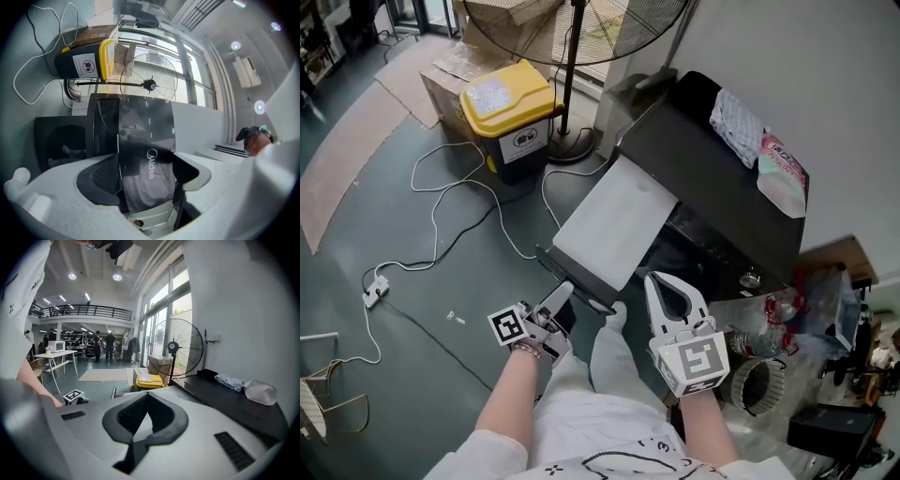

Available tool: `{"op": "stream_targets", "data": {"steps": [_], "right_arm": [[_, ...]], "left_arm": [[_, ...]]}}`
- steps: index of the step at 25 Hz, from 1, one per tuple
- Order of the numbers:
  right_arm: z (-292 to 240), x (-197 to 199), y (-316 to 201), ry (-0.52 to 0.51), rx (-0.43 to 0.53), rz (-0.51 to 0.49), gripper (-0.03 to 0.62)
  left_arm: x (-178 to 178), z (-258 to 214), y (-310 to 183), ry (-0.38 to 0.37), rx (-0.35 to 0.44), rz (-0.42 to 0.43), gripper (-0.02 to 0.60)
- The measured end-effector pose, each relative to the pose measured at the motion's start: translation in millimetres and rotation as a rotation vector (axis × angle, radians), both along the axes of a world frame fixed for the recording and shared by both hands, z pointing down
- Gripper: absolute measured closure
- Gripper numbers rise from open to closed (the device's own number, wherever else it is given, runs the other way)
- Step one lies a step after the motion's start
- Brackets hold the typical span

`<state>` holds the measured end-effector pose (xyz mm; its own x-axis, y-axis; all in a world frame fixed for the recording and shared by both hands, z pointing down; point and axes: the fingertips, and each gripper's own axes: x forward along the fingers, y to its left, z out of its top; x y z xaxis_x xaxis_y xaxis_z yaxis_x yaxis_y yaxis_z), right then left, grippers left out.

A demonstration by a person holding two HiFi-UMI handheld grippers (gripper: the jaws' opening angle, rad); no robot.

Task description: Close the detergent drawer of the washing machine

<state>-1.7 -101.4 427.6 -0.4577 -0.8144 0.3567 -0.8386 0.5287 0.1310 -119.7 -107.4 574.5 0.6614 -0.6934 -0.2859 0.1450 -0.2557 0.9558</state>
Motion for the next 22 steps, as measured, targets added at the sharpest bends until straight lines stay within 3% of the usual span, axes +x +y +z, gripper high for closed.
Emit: {"op": "stream_targets", "data": {"steps": [22], "right_arm": [[1.8, 19.4, -45.3, -0.002, -0.022, 0.014, 0.594]], "left_arm": [[21.9, -13.0, -36.5, -0.056, -0.017, -0.037, 0.235]]}}
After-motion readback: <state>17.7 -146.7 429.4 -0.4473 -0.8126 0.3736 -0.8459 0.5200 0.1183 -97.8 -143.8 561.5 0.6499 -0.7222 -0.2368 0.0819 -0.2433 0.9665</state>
